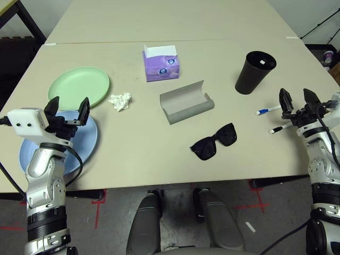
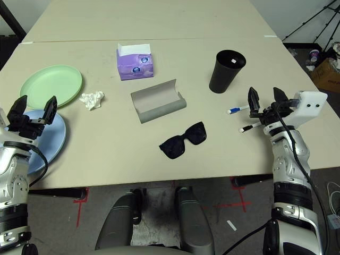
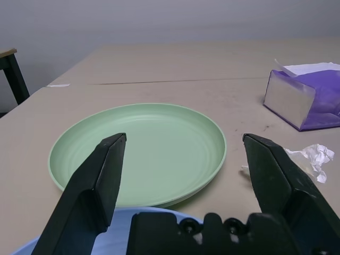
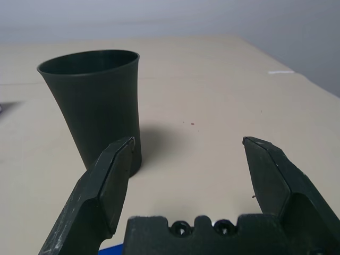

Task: Organize and tidy the items on the table.

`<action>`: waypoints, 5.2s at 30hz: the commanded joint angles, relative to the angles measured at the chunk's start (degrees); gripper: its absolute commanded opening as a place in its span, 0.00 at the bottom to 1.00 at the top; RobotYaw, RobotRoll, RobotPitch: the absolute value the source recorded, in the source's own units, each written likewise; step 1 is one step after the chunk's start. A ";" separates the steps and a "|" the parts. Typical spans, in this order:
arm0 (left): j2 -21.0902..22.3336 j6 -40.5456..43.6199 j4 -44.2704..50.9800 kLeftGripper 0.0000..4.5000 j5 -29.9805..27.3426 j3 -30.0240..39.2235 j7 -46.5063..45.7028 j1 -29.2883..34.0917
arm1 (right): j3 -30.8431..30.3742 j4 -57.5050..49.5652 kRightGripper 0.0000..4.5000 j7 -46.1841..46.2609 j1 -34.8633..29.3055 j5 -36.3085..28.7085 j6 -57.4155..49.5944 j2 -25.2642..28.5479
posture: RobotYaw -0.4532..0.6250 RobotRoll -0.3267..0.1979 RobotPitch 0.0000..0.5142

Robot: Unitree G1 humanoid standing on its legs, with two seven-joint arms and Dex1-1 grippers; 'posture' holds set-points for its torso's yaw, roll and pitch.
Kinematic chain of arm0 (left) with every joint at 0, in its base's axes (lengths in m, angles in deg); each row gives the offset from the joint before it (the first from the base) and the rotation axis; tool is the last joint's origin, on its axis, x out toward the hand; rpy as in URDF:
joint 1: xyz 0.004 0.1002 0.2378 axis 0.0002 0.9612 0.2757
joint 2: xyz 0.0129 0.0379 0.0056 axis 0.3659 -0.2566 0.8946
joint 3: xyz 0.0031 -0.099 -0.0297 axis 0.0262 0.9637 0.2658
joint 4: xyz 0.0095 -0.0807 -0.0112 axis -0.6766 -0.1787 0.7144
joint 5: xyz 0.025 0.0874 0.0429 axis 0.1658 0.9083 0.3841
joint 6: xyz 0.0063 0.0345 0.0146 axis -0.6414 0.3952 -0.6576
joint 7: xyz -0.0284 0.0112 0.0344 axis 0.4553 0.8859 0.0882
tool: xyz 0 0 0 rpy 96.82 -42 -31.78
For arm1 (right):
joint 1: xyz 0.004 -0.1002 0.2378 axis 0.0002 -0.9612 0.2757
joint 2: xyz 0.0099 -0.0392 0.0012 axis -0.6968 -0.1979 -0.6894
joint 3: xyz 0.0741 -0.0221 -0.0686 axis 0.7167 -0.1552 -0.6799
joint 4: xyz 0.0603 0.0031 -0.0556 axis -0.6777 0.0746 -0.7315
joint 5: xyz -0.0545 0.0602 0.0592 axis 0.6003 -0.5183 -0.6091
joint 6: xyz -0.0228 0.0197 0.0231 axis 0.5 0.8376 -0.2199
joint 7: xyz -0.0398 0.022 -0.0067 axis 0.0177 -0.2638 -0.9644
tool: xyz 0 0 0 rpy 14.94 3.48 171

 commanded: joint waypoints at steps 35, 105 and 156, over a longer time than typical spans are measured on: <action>-0.22 0.80 -2.24 1.00 0.03 -0.95 0.16 -1.35 | -13.83 -8.51 1.00 -38.66 -0.22 -3.12 -2.16 7.97 | 0.36 0.62 0.29; 26.10 35.68 -13.40 1.00 -2.15 12.71 12.18 9.40 | -20.23 -16.83 1.00 -48.62 -4.27 -3.86 -2.49 7.57 | 0.39 0.62 0.30; 29.82 54.19 -10.25 0.01 -15.12 19.28 18.97 3.86 | -21.17 -15.83 1.00 -47.85 -3.14 -2.68 -1.11 6.99 | 0.40 0.62 0.27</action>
